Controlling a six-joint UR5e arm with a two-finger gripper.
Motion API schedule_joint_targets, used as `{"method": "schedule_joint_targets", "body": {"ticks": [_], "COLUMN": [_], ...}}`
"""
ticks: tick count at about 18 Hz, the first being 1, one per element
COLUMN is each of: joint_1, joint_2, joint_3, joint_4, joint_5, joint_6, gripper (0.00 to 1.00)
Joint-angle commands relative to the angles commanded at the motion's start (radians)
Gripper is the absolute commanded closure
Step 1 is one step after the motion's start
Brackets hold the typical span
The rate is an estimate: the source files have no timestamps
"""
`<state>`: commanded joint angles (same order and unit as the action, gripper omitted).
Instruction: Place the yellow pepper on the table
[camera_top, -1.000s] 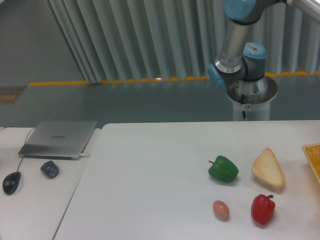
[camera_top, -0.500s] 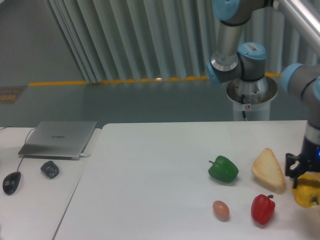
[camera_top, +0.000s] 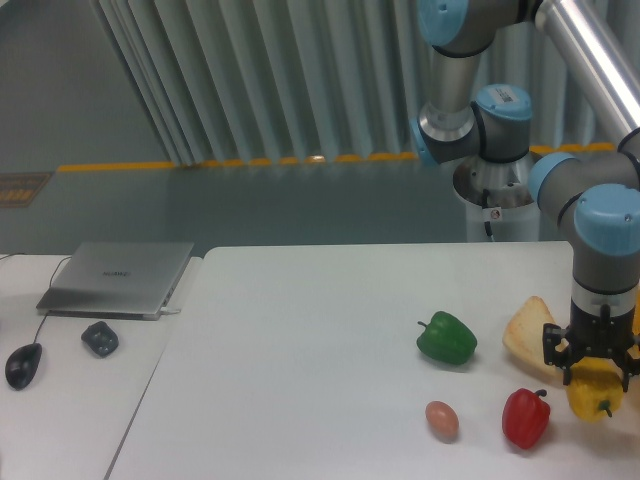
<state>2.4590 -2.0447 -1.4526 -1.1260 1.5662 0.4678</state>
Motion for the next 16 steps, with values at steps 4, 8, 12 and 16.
{"method": "schedule_joint_targets", "body": {"ticks": [4,8,12,16], "joint_1": [0.000,0.000,0.000,-0.008], "joint_2": [-0.002,0.000,-0.002,-0.002], "joint_3": [0.000,-0.006,-0.009,-0.008], "joint_4": [0.005,0.005,0.008,0.012], "joint_5": [0.000,0.006,0.012,0.020], "joint_6": [-0.002,0.003,0.005,0.006], "gripper": [0.47,0.25,0.01,0.00]}}
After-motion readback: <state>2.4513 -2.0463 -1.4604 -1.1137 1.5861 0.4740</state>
